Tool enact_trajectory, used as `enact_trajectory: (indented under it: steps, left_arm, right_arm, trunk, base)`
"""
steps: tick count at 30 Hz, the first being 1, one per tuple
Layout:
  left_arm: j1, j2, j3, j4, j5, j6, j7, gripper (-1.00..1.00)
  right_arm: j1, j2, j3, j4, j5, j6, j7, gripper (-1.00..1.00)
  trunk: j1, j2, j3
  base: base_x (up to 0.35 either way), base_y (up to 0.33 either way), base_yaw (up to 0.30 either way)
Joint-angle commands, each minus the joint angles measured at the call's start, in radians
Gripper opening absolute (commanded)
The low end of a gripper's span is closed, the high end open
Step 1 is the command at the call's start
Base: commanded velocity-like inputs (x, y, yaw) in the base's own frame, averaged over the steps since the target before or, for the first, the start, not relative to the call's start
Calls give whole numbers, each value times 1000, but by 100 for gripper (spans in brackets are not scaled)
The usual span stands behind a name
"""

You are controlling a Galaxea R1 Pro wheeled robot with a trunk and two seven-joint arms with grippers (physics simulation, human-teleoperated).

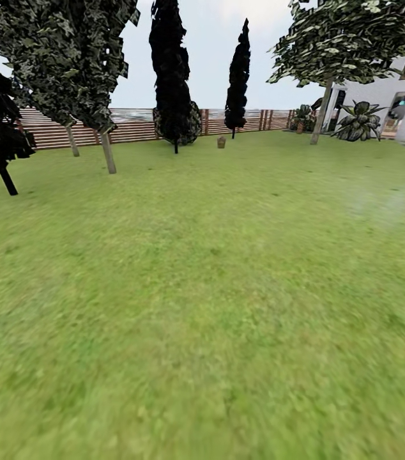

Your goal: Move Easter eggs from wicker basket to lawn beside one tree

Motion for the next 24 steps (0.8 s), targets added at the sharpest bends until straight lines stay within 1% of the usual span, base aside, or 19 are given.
enact_trajectory:
  steps: [1, 24]
  left_arm:
    - [1, 0, 0, -2, 3, 0, -1, 100]
    - [1, 0, 0, -2, 3, 0, -1, 100]
  right_arm:
    - [0, 0, -5, 1, -2, -4, 0, 100]
    - [0, 0, -5, 1, -2, -4, 0, 100]
  trunk:
    - [1, 0, -1]
    - [1, 0, -1]
  base:
    - [341, 0, 0]
    - [341, 0, 0]
